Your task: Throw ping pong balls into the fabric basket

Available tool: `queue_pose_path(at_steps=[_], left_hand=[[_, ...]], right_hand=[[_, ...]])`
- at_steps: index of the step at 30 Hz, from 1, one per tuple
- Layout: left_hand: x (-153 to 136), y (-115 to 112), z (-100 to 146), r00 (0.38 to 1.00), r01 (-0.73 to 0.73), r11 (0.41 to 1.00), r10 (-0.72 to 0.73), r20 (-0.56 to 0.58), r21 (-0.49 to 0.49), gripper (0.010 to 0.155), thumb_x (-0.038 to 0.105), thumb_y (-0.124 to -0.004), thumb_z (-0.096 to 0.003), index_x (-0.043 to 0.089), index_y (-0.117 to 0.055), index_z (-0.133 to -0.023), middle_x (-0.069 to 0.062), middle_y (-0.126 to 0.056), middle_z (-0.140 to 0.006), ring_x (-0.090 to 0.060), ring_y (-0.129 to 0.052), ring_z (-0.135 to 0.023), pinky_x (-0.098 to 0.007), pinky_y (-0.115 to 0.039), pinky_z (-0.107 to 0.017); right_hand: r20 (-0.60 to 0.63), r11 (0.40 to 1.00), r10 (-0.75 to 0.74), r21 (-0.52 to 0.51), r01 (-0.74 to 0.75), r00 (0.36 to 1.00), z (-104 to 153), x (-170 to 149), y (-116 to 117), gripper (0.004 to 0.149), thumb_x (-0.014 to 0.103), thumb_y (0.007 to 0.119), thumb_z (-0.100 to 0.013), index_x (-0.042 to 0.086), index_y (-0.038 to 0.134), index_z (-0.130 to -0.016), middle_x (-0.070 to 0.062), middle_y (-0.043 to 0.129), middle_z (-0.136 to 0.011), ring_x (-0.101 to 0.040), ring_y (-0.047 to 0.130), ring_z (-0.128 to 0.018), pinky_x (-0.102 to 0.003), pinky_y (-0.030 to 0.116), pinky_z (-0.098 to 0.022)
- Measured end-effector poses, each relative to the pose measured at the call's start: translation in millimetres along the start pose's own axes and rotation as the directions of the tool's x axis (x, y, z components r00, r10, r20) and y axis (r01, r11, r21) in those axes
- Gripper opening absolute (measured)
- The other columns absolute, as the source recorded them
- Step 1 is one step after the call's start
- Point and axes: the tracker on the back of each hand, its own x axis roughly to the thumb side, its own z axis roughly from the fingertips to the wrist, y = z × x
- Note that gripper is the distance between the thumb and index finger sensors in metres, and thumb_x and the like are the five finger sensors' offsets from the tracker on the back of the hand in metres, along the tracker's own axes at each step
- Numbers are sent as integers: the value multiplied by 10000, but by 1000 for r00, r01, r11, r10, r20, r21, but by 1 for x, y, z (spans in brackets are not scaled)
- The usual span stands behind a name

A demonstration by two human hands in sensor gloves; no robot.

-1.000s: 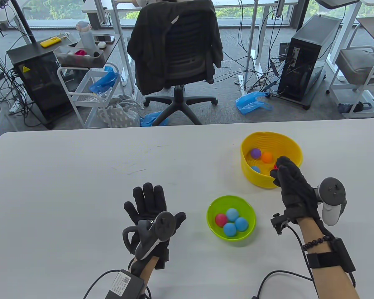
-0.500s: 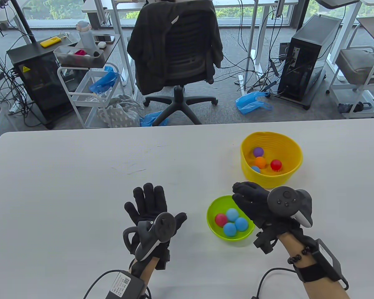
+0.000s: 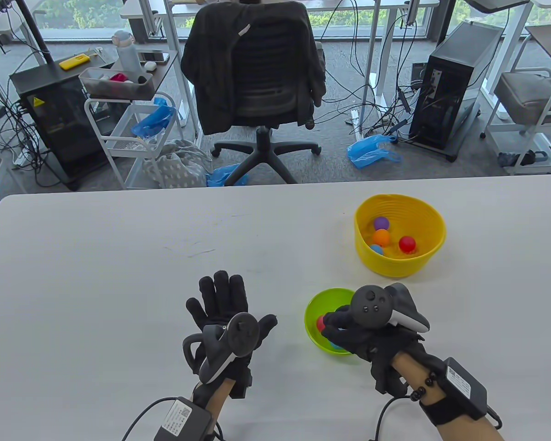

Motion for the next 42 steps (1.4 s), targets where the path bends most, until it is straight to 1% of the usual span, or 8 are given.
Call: queue_pose_path(at_steps=[2, 11, 19, 27, 30, 37, 42], left_hand=[[0, 0, 0, 1000, -4, 1000, 4, 0, -5, 1022, 668, -713, -433, 127, -240, -1160, -156, -83, -1236, -476, -64, -1121, -778, -138, -737], [1, -1, -1, 1000, -6, 1000, 6, 7, -8, 1021, 667, -711, -434, 124, -241, -1160, -160, -81, -1235, -477, -67, -1120, -778, -140, -736], [2, 0, -1, 1000, 4, 1000, -5, 11, 10, 1021, 669, -710, -434, 125, -241, -1160, -161, -80, -1235, -479, -67, -1120, -778, -141, -736], [1, 2, -1, 1000, 10, 1000, -10, 1, 21, 1024, 671, -710, -433, 125, -238, -1161, -159, -78, -1235, -478, -64, -1120, -778, -139, -736], [0, 2, -1, 1000, 17, 1000, -17, -2, 26, 1025, 672, -709, -433, 126, -237, -1161, -161, -78, -1236, -479, -65, -1120, -778, -140, -736], [-1, 3, -1, 1000, 22, 999, -22, -9, 31, 1025, 672, -709, -434, 126, -237, -1161, -160, -78, -1236, -479, -63, -1120, -779, -140, -736], [-2, 4, -1, 1000, 23, 999, -22, -14, 35, 1025, 672, -709, -434, 127, -236, -1161, -160, -76, -1236, -480, -61, -1120, -779, -138, -736]], right_hand=[[-14, 999, 20, 25, -19, 1000, -2, 0, 5, 552, 464, 720, -578, 131, 758, -1017, -283, 735, -1042, -491, 919, -707, -580, 803, -509], [-37, 996, 62, 70, -59, 997, -4, -5, 18, 559, 463, 712, -578, 135, 741, -1029, -268, 710, -1068, -502, 894, -737, -588, 783, -534], [-56, 990, 133, 44, -131, 990, -6, -3, 25, 547, 463, 707, -576, 145, 756, -1019, -246, 707, -1081, -512, 868, -766, -591, 772, -536], [-75, 976, 210, 72, -204, 975, -11, 1, 30, 546, 463, 707, -575, 151, 755, -1021, -251, 702, -1084, -524, 849, -787, -602, 753, -549], [-60, 978, 198, 82, -193, 978, -15, 3, 32, 542, 459, 709, -575, 149, 759, -1017, -257, 708, -1077, -524, 835, -808, -608, 736, -577], [-60, 976, 193, 118, -186, 979, -23, 0, 38, 533, 439, 716, -576, 145, 755, -1019, -264, 680, -1090, -536, 820, -824, -618, 729, -587], [-54, 975, 196, 116, -189, 979, -27, -1, 41, 516, 408, 742, -571, 146, 756, -1015, -267, 677, -1088, -529, 823, -823, -615, 730, -591]])
